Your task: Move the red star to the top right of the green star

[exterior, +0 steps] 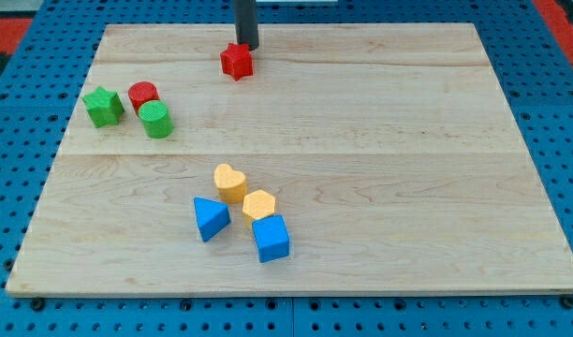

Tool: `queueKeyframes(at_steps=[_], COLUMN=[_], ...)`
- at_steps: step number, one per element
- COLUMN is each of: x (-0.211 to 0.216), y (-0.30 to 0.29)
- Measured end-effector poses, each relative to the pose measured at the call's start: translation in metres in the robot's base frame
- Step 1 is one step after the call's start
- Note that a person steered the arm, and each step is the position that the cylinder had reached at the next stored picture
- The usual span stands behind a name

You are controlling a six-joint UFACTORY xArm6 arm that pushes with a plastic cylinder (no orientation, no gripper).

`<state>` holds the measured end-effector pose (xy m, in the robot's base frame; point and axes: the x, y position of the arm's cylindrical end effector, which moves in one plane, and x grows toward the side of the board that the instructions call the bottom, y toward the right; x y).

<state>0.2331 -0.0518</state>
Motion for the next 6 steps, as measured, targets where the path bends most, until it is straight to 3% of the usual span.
queueKeyframes(at_steps=[1, 2, 3, 5, 6], x=[-0.003, 0.026, 0.050, 0.052, 0.019], y=[0.017, 0.013, -0.019, -0.149, -0.151])
